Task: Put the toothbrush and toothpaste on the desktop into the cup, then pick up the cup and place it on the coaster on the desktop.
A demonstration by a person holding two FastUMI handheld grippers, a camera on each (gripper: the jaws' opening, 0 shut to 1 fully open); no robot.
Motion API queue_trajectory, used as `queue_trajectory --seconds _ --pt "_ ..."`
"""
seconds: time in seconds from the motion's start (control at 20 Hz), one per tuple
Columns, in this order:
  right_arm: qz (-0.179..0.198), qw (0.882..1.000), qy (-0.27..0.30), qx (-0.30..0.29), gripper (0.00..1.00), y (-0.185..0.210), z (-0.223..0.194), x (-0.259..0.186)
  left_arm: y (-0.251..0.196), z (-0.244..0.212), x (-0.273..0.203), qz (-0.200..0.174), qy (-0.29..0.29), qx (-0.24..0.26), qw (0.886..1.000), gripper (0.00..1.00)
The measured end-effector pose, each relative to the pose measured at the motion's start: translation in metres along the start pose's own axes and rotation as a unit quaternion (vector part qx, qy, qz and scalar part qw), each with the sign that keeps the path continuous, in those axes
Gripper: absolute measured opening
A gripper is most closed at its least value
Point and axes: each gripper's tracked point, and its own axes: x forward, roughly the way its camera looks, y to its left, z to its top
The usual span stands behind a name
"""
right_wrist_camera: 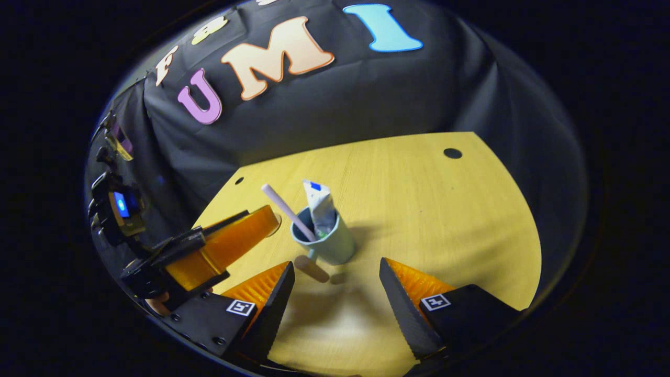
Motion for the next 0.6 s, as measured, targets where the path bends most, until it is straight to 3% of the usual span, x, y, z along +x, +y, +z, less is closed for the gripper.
queue_trajectory --seconds 0.25,0.3,0.45,0.6 --pt "-0.017 0.998 0.068 -0.002 0.99 0.025 -0.004 0.028 0.072 0.013 -0.031 0.045 -0.005 0.020 0.999 0.95" --pt "-0.025 0.996 0.083 -0.001 0.94 0.027 -0.009 0.036 0.087 0.014 -0.037 0.053 -0.004 0.021 0.998 0.95" --pt "-0.050 0.990 0.130 -0.006 0.99 0.029 -0.017 0.056 0.126 0.014 -0.051 0.074 0.002 0.016 0.997 0.95" --pt "-0.073 0.982 0.170 -0.029 0.94 0.027 -0.024 0.074 0.161 0.010 -0.063 0.095 0.008 0.001 0.995 0.96"
